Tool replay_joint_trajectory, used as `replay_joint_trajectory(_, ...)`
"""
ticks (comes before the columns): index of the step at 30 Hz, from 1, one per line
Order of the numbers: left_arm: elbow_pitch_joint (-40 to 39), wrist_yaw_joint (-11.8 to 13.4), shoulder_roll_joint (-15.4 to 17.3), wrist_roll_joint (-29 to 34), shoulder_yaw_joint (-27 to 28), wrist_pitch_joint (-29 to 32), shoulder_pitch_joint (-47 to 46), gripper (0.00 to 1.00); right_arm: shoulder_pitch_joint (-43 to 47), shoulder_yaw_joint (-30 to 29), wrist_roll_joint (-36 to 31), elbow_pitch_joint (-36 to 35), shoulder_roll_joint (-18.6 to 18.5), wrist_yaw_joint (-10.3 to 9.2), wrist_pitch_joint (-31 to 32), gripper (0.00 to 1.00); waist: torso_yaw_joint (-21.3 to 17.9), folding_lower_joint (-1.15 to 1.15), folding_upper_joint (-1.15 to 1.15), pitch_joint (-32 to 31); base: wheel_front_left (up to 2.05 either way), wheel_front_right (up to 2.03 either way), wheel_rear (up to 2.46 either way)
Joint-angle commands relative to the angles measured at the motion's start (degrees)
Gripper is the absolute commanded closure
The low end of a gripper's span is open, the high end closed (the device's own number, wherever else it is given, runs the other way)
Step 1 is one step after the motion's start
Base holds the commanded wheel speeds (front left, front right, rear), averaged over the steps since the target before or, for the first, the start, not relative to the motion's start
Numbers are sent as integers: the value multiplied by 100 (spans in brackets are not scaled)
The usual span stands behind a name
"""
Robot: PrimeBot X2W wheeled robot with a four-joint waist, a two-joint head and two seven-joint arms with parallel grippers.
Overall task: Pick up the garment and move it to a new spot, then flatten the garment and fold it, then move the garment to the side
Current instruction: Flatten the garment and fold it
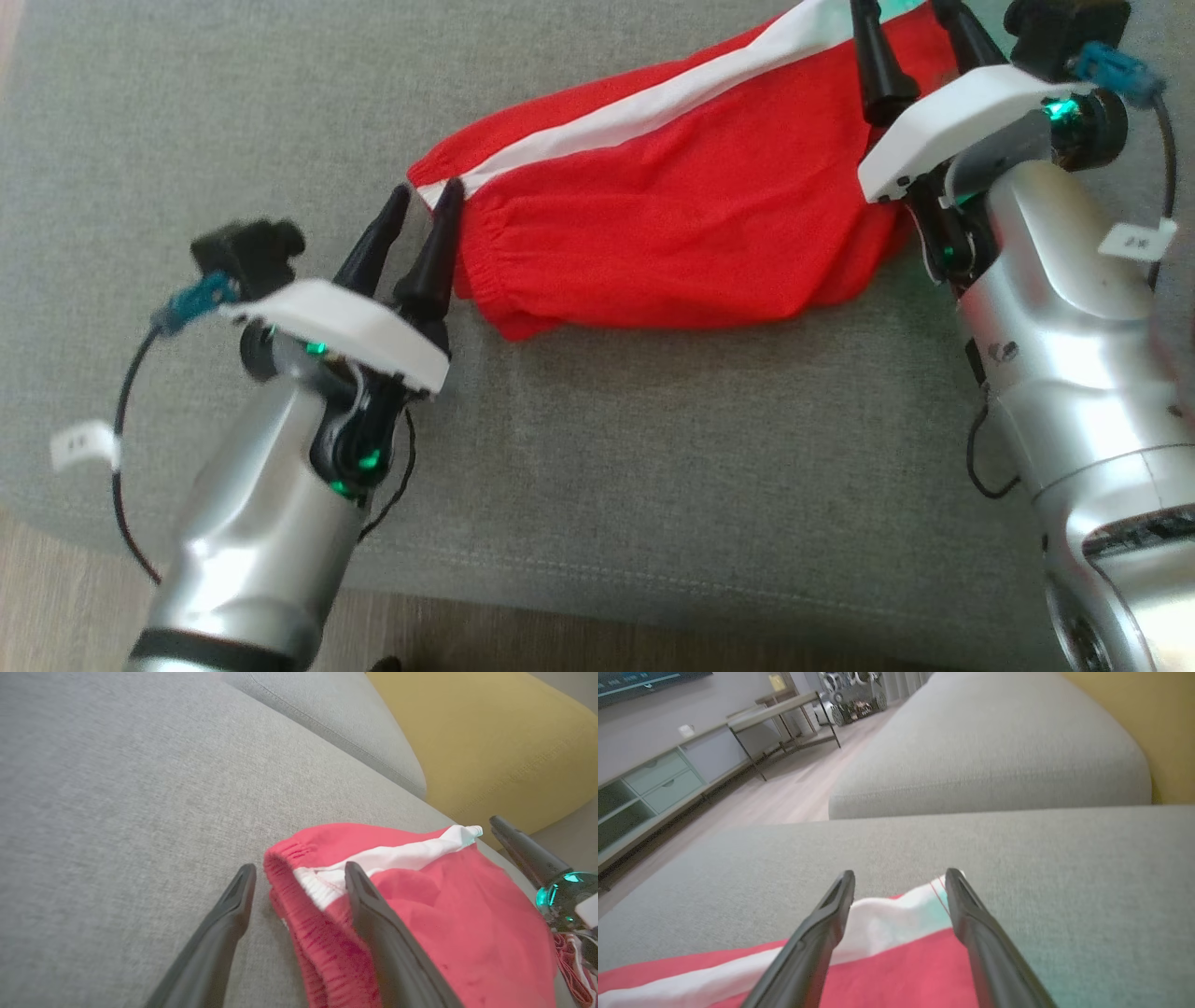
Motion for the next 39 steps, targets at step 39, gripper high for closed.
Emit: replay_joint_trajectory(39, -2329, 1322, 738, 2318, 791, -571, 2108, 0, 4139, -915, -1500, -4919, 254, -4, 765, 0, -546, -1, 0, -1198, 0, 0, 0)
